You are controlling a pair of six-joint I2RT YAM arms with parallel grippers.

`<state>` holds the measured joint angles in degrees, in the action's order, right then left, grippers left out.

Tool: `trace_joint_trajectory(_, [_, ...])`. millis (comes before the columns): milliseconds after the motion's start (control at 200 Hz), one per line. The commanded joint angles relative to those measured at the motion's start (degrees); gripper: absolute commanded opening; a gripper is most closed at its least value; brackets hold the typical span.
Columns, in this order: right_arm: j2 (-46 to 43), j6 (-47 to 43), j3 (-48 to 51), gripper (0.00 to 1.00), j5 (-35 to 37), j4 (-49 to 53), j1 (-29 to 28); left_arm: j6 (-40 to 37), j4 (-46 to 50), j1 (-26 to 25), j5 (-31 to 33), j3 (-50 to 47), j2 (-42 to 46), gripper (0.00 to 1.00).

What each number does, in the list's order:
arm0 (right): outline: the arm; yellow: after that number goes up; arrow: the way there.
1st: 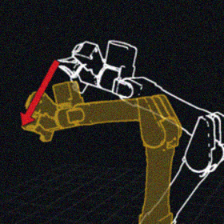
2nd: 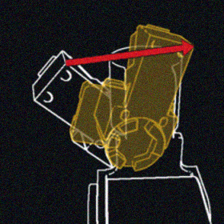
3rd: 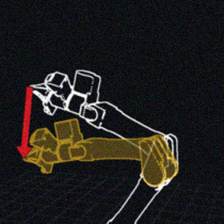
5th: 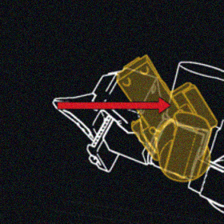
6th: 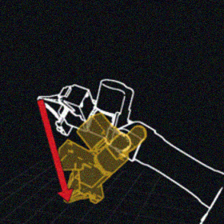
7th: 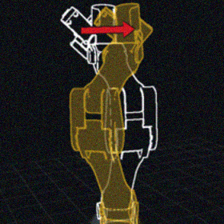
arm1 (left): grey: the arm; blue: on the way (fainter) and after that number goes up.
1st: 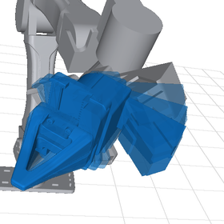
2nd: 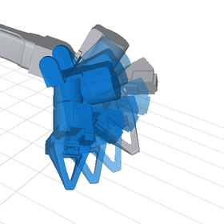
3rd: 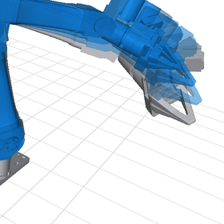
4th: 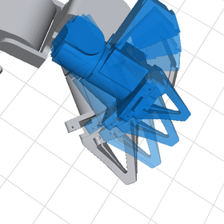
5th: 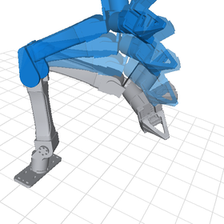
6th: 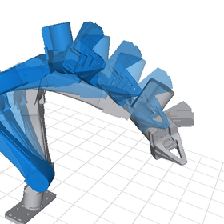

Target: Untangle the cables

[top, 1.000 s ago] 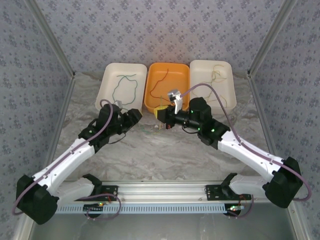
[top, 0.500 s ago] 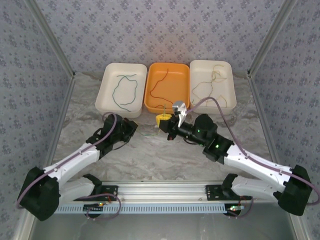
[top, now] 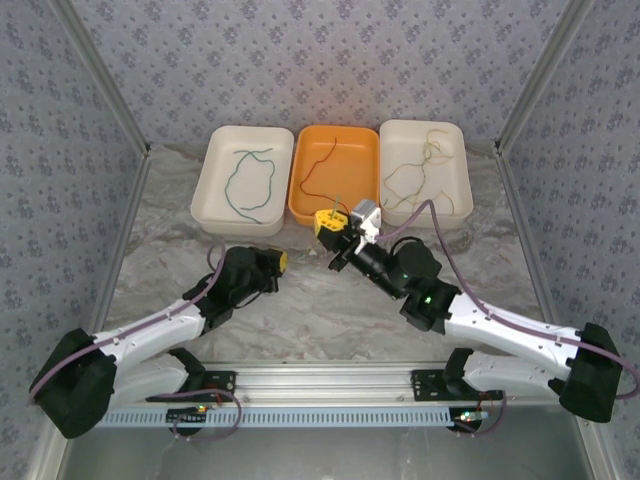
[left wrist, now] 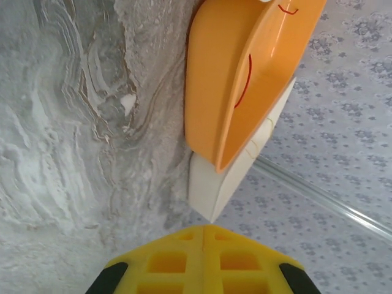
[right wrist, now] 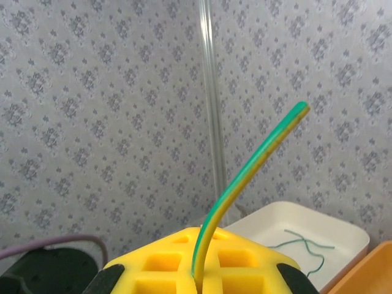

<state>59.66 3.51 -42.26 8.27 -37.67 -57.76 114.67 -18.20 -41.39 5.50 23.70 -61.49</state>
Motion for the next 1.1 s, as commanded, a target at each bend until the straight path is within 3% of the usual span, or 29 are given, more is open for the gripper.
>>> trace_joint_trajectory(0, [-0.99,-2.34,-2.87,0.00,2.62,-14.04,-0.15,11.53,-1.53,-0.13,6.30,-3.13,-0.89,0.00])
trace_joint_trajectory(195, [1.41,-3.58,-6.35,0.00,2.40,-16.26,-0.25,14.24,-1.07,-2.00,8.30,-2.08,-0.91,0.00])
trace_joint_trajectory(330, [1.69,-4.54,-10.30,0.00,4.12,-10.17,-0.11,12.49,-0.41,-2.19,8.56,-1.91,-0.15,0.00])
trace_joint_trajectory(360, [1.52,-4.77,-11.71,0.00,4.41,-6.65,-0.03,11.33,0.25,-2.17,8.32,-1.70,0.26,0.09])
trace_joint_trajectory(490, [0.28,-5.09,-16.48,0.00,6.62,7.48,1.31,8.15,4.02,-2.11,7.93,-2.62,3.67,0.67])
trace_joint_trajectory(580, [-1.54,-4.42,-17.05,0.00,7.77,13.25,4.24,5.53,6.48,-1.38,8.08,-3.84,8.36,0.87])
trace_joint_trajectory(655, [-3.76,-4.20,-16.98,0.00,9.70,17.01,7.74,1.28,12.53,-0.50,7.87,-3.10,13.70,0.88])
trace_joint_trajectory(725, [-5.97,-3.76,-16.54,0.00,14.04,19.42,11.15,-5.32,18.11,-0.43,7.77,-1.16,17.67,0.80])
trace_joint_trajectory(804, [-8.11,-4.99,-13.29,0.00,17.33,16.02,16.21,-14.00,25.40,-0.78,5.87,2.98,19.34,0.77])
trace_joint_trajectory(869, [-8.24,-3.97,-10.86,0.00,16.80,13.11,22.86,-20.06,25.34,-1.60,3.02,4.71,18.42,0.77])
trace_joint_trajectory(979, [-4.59,4.43,-10.26,0.00,14.27,14.55,36.45,-26.89,22.29,-3.41,-1.75,5.24,15.97,0.77])
trace_joint_trajectory(1099, [2.82,17.65,-7.93,0.00,10.91,10.86,48.69,-33.72,22.61,-6.32,-2.83,7.24,14.53,0.76])
